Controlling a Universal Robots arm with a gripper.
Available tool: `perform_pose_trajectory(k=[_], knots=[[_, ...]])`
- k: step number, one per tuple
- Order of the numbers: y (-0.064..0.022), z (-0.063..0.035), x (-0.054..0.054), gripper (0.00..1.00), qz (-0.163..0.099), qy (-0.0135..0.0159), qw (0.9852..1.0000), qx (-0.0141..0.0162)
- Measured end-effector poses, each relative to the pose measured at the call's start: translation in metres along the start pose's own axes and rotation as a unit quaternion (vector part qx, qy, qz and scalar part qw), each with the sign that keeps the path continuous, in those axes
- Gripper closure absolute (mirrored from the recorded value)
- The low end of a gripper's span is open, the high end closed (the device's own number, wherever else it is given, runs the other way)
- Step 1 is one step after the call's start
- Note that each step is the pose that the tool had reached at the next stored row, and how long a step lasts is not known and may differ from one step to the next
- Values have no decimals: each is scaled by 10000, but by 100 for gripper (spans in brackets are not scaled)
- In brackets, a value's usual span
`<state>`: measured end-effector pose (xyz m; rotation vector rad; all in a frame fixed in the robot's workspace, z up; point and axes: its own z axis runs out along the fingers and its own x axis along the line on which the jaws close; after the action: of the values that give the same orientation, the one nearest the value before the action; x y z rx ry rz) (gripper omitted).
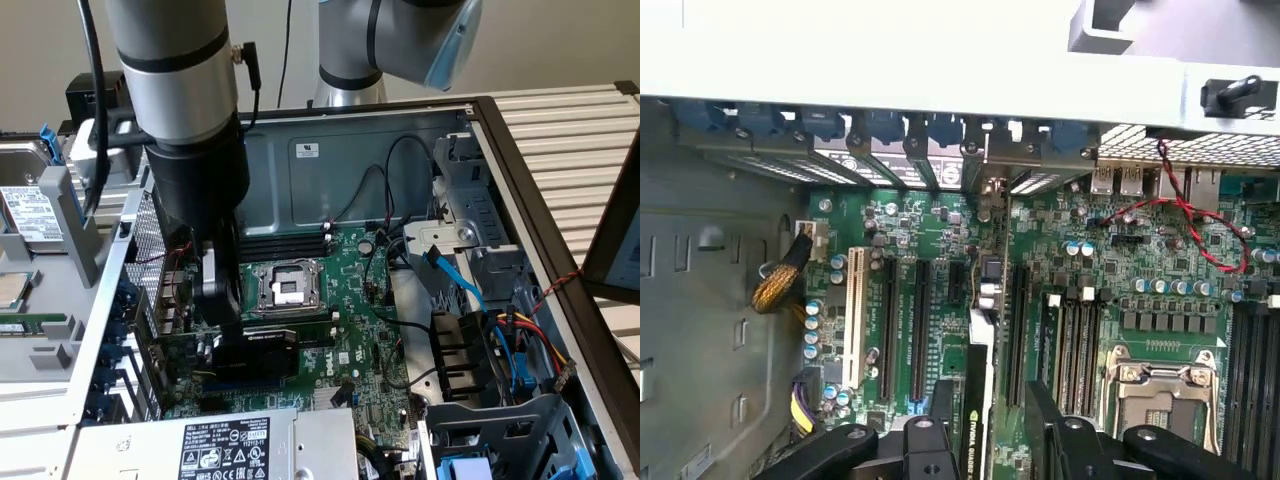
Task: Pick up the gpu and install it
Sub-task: 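Insert the gpu into the slot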
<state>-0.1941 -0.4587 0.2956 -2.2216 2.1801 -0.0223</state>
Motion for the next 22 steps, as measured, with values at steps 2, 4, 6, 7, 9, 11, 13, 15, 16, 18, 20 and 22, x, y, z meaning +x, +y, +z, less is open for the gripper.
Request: perform_pose_trajectory(k=[2, 4, 6, 7, 9, 11, 13, 15, 16, 18, 20, 22], knots=[[-2, -57, 0, 58, 0, 1, 10000, 0], [-2, -59, -1, 58, 0, 0, 10000, 0], [-2, -59, -1, 58, 0, 0, 10000, 1], [-2, -59, -1, 60, 0, -1, 10000, 1], [-2, -60, 0, 67, 0, 0, 10000, 0], [-2, -60, 0, 79, 0, 0, 10000, 0], [7, -61, 0, 85, 0, 1, 10000, 0], [27, -58, -1, 89, 1, 1, 10000, 0], [39, -54, -2, 89, 3, 0, 10000, 0], [65, -39, -4, 89, 10, 0, 10000, 1], [81, -23, -5, 89, 19, 1, 10000, 0], [86, -18, -5, 89, 23, 2, 10000, 0]])
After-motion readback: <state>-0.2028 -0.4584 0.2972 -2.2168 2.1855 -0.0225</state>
